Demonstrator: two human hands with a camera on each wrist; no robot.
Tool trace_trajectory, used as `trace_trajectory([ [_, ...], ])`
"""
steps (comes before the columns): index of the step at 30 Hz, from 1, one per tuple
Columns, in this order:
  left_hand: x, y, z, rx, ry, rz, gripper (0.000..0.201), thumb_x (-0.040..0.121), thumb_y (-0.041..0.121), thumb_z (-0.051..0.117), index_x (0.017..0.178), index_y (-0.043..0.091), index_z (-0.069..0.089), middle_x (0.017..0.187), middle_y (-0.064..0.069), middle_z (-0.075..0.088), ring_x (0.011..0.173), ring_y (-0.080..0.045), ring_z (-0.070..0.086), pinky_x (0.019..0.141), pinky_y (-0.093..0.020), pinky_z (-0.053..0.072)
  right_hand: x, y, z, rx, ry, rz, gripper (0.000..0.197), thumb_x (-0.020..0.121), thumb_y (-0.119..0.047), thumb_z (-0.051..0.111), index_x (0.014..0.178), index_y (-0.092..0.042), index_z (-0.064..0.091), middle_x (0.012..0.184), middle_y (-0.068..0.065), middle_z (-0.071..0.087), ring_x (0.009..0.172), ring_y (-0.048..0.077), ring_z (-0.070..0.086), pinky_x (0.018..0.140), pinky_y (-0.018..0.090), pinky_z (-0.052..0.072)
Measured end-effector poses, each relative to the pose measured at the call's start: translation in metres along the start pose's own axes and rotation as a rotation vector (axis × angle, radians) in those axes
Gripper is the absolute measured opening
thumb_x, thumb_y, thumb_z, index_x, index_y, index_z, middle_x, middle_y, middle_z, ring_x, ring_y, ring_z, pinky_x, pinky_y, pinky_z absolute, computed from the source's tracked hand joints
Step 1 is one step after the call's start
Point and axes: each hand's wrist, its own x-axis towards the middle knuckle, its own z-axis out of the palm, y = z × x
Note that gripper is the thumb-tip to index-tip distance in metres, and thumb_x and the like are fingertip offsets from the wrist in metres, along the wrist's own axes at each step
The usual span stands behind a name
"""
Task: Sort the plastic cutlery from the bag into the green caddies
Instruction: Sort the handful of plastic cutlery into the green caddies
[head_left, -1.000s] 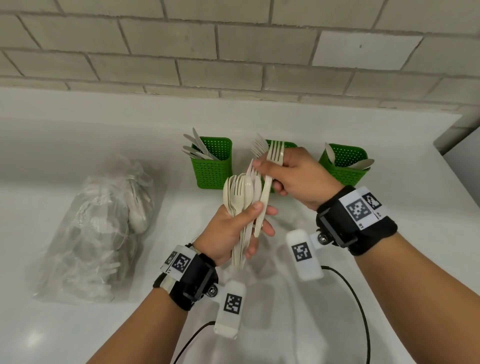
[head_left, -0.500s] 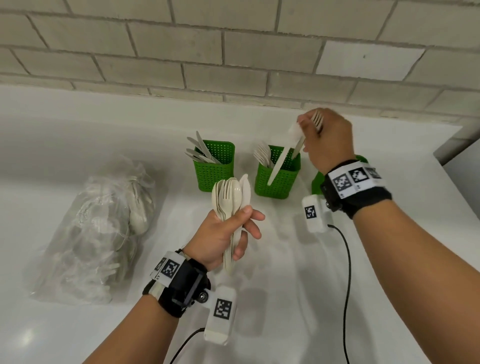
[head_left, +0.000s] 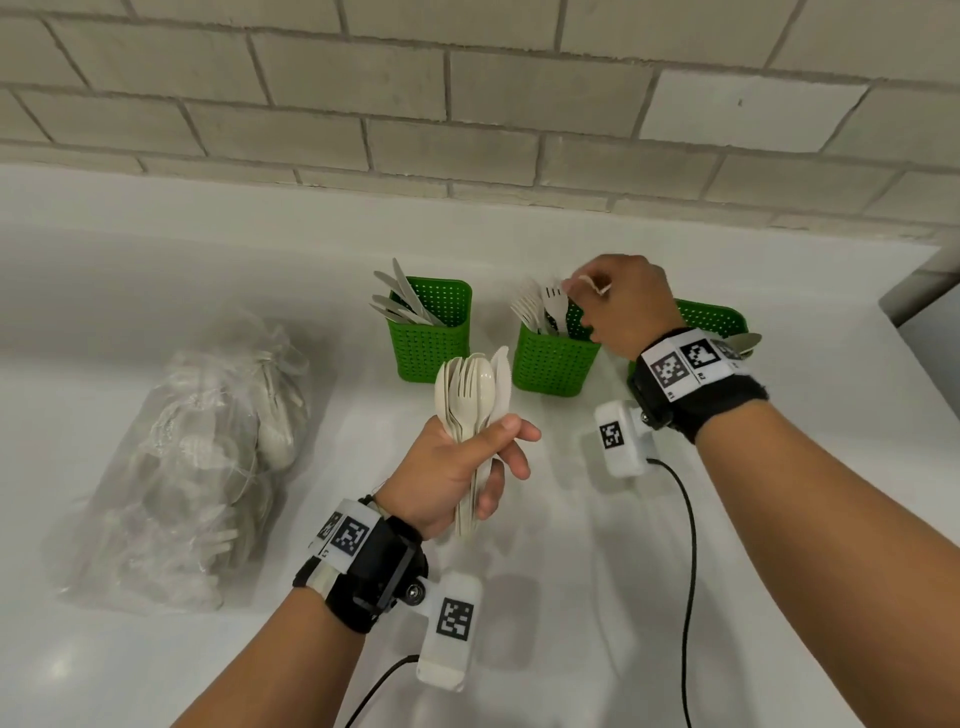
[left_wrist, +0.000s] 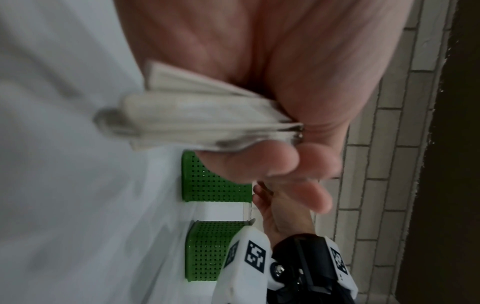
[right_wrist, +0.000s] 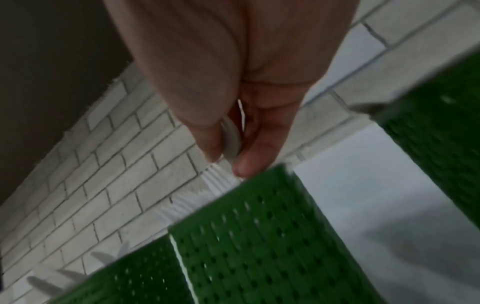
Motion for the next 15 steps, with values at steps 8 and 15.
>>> trace_trajectory([
  [8,0.002,-0.002,-0.004,-0.013,0.014,0.002,0.026,0.084,0.035,0.06,0.084,0.013,0.073,0.065,-0.007,0.063,0.031,-0.015,0.041,0.038,-0.02,0.034,0.001,-0.01,-0.028,0.06,0.218,-0.031,0.028,0.088,-0.028,0.059,0.078,-0.003,0.068,0.071,0.014,0.068,0.062,0.032,0.064,0.063,0.044,0.056],
  [15,0.002,-0.002,-0.005,0.001,0.01,0.014,0.026,0.084,0.034,0.06,0.086,0.011,0.072,0.065,-0.007,0.063,0.031,-0.015,0.041,0.038,-0.02,0.034,0.002,-0.028,-0.053,0.079,0.232,-0.01,0.035,0.078,-0.024,0.063,0.052,-0.013,0.041,0.049,-0.001,0.041,0.046,0.014,0.038,0.043,0.022,0.031],
])
